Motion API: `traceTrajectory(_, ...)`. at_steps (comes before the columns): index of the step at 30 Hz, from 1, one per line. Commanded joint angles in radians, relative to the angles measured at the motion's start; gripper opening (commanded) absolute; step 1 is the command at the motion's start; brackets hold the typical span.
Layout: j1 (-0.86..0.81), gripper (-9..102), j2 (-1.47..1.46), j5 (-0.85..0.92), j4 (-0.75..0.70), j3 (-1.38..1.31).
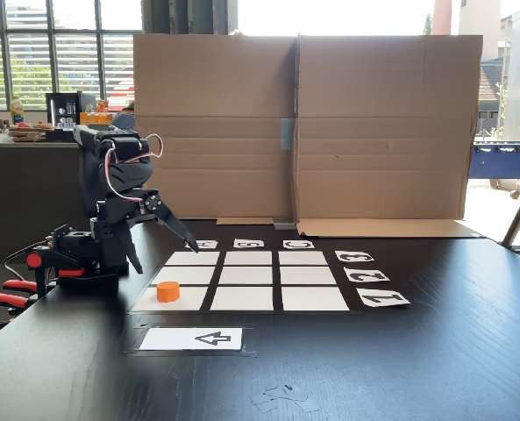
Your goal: Pick up the round, orange token and place it in the grid on square A1.
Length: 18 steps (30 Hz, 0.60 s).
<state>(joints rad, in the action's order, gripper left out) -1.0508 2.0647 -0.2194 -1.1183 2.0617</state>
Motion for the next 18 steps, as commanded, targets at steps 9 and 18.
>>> traceTrajectory(9,-0.252,41,0.261,0.017,0.025,0.034)
traceTrajectory(18,-0.454,39,0.497,0.031,0.026,0.184)
